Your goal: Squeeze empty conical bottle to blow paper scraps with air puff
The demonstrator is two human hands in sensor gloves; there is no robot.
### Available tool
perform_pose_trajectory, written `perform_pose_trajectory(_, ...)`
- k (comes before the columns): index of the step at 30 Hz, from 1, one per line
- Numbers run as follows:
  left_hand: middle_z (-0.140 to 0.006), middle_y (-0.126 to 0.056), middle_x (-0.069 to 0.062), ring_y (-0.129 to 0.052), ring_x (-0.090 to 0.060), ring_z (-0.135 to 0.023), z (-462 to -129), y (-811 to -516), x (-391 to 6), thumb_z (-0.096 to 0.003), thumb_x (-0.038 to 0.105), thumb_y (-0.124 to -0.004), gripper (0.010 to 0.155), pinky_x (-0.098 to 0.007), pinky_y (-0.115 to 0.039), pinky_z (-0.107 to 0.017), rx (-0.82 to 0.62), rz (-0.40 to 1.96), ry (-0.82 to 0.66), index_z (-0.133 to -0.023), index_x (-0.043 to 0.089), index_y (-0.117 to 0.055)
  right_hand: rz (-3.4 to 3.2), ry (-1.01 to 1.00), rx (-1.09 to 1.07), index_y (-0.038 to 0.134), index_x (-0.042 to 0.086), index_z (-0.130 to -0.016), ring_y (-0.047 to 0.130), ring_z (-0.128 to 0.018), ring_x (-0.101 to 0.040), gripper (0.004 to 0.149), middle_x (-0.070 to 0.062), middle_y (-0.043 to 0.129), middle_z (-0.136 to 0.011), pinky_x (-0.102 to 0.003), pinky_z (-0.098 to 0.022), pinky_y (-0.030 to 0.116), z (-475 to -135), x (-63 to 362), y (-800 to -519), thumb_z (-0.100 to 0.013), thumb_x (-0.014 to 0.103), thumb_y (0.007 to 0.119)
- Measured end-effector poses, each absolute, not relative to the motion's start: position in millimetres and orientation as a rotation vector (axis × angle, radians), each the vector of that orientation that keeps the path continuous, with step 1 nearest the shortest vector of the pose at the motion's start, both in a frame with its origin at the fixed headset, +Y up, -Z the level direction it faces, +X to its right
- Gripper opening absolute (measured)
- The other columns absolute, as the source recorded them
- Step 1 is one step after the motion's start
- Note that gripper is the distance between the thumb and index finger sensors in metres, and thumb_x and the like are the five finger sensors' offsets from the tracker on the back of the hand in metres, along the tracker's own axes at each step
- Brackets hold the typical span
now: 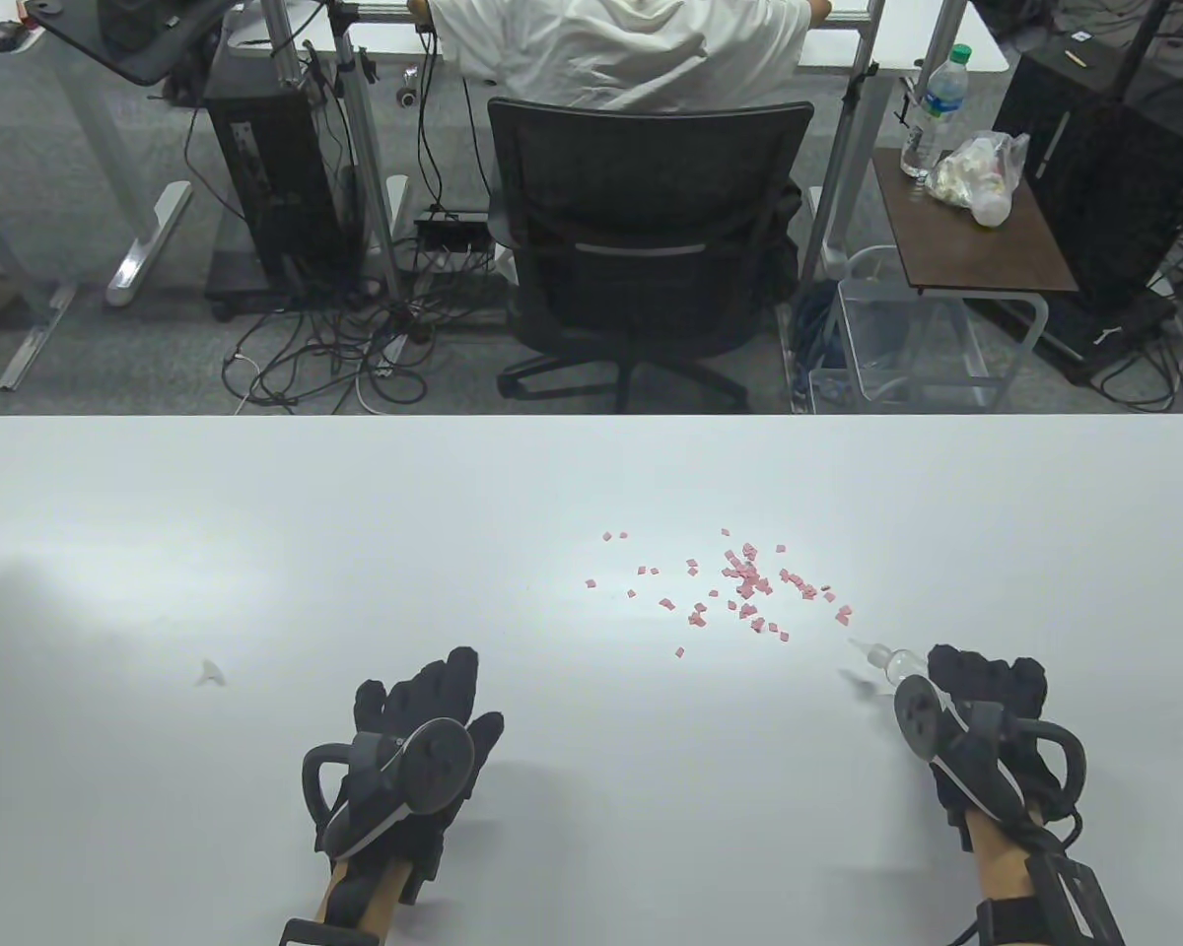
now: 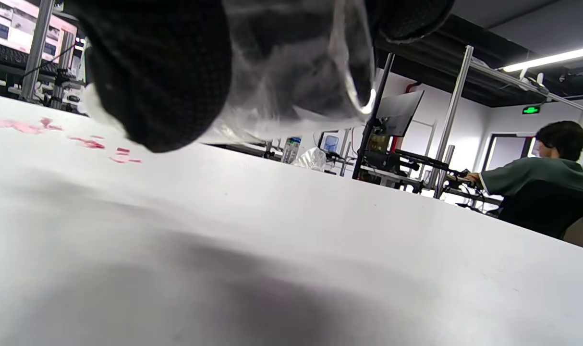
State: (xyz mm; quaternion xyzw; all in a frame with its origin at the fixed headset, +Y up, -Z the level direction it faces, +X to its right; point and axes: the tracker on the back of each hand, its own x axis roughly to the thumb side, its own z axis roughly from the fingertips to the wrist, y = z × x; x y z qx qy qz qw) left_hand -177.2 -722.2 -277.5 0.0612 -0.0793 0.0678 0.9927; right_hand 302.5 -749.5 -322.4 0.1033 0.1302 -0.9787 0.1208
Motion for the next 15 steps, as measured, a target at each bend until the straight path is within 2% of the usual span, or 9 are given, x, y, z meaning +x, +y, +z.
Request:
perform_pose_trajectory(7,-0.113,-0.07,-0.017,-0.084,-0.039,-0.097,-277.5,-722.4,-177.0,-0.0576,0.053,-0.075,0.073,-0.07,-0.047,-0.076,0.117,0.134,-0.158,-0.118,0.018,-0.053,-2.929,0.37,0.317,0.079,0.021,-0.099,0.087,-0.086,-0.032,0.07,-0.008,0.087,-0.096,-0.065,-0.074,0.054,-320.5,310.7,-755.4,-0.033,0.039,0.098)
perform_pose_trajectory(11,-0.113,-0.07,-0.017,-0.084,-0.039,-0.097,-277.5,-722.5,-175.8,-0.0577,0.053,-0.075,0.074,-0.07,-0.047,-0.076,0.117,0.134,-0.161,-0.119,0.018,-0.053,-2.868,0.419,0.265,0.091,0.016,-0.085,0.097,-0.075,-0.028,0.059,-0.008,0.098,-0.079,-0.057,-0.076,0.06,-322.6,303.5,-748.9,-0.03,0.035,0.099)
perform_pose_trajectory(15,-0.113,-0.07,-0.017,-0.084,-0.038,-0.097,-277.3,-722.3,-175.9,-0.0575,0.053,-0.075,0.074,-0.07,-0.047,-0.076,0.118,0.129,-0.164,-0.119,0.018,-0.053,-2.851,0.392,0.237,0.085,0.018,-0.094,0.095,-0.079,-0.031,0.069,-0.01,0.094,-0.089,-0.059,-0.074,0.06,-323.1,296.0,-752.1,-0.03,0.041,0.099)
